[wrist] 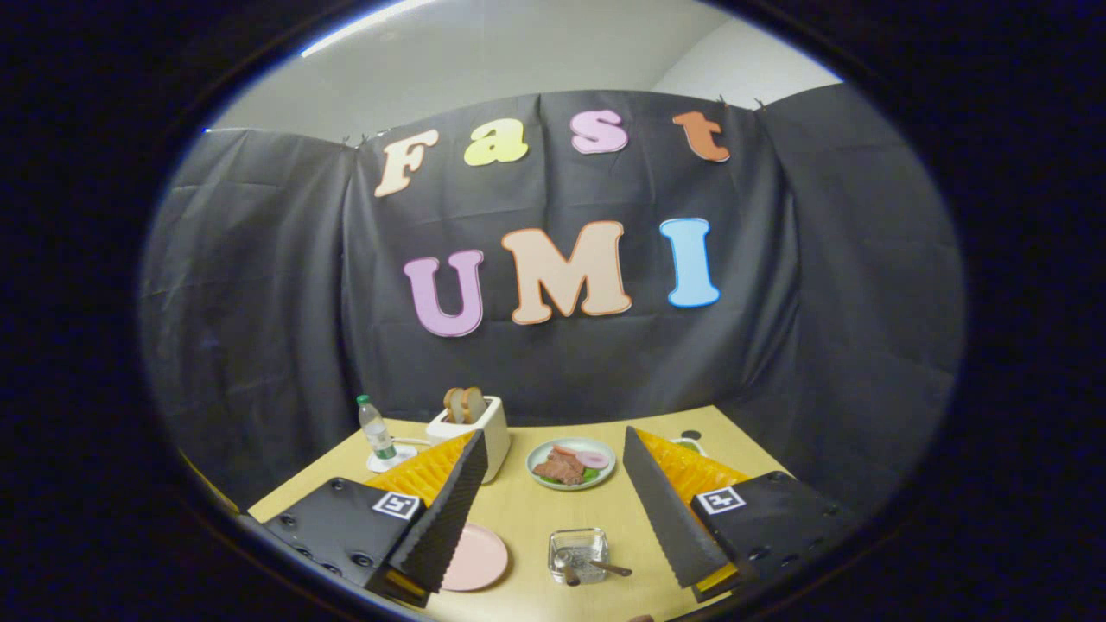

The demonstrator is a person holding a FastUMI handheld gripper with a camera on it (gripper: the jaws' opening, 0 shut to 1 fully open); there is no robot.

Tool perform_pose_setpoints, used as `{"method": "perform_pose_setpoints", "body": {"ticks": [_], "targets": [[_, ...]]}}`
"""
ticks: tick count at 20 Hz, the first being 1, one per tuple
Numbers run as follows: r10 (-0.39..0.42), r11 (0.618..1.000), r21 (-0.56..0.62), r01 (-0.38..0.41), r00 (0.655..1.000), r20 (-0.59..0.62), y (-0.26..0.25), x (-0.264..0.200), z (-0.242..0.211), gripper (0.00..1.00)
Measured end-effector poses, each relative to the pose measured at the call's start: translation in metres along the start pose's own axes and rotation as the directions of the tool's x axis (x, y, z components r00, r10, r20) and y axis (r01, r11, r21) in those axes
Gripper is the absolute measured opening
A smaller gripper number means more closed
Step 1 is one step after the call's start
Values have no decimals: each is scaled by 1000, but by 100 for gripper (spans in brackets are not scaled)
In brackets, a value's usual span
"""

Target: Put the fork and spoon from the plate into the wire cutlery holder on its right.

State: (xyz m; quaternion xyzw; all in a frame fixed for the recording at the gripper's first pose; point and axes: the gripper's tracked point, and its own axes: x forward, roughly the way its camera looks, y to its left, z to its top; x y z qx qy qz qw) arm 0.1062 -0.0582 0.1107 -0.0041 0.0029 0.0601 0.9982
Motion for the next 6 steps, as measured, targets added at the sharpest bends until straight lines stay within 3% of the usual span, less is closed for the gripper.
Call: {"method": "perform_pose_setpoints", "body": {"ticks": [6], "targets": [[24,999,36,-25,1000,17,-12,-8,-1,99]]}}
